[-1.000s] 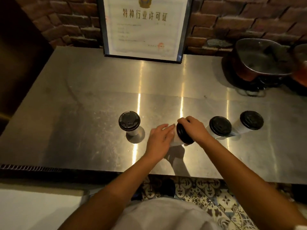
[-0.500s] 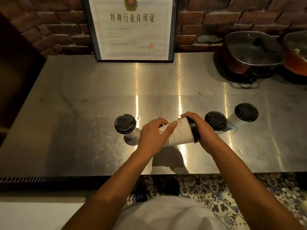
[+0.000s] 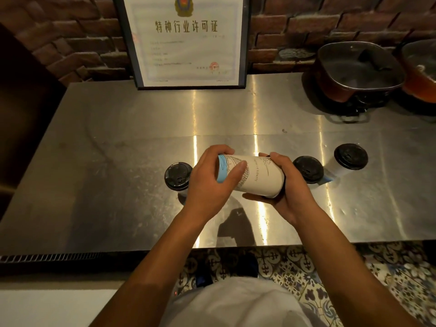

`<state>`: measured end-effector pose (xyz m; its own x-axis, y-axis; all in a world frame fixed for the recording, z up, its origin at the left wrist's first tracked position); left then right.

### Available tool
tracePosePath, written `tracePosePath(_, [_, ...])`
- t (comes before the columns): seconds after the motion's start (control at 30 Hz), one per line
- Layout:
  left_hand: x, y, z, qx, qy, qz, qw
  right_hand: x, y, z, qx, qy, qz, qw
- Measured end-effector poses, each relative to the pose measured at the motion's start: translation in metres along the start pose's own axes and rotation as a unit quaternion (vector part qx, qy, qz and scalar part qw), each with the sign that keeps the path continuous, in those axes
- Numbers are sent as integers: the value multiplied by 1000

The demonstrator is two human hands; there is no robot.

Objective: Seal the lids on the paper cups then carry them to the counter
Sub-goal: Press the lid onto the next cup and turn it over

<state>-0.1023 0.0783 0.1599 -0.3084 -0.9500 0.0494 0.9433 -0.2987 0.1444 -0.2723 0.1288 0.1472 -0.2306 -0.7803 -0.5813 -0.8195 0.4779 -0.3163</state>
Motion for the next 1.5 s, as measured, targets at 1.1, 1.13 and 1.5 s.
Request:
tracePosePath(1.1, [0,32,32,27,-46,-19,998,-16,-30,-39,-139,20,-53,989])
tracePosePath(1.13, [-2,32,29,67,-94,-31,993,-16,-27,-42,-122,14,-60,991])
tracePosePath(1.5, [1,23,19,54,-149,74,985,-18,-43,-18,-108,130,53,984])
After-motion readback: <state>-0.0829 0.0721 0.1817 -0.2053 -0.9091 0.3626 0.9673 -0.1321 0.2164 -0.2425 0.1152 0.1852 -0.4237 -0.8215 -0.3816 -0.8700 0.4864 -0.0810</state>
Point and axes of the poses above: each hand's wrist, its own x-axis towards the middle knuckle, its own y-axis out of the back of the hand, z = x × y, the point moved 1 cm from there along x, towards the middle knuckle, and after that the axes turned 6 degrees about -x, right-handed, at the moved point
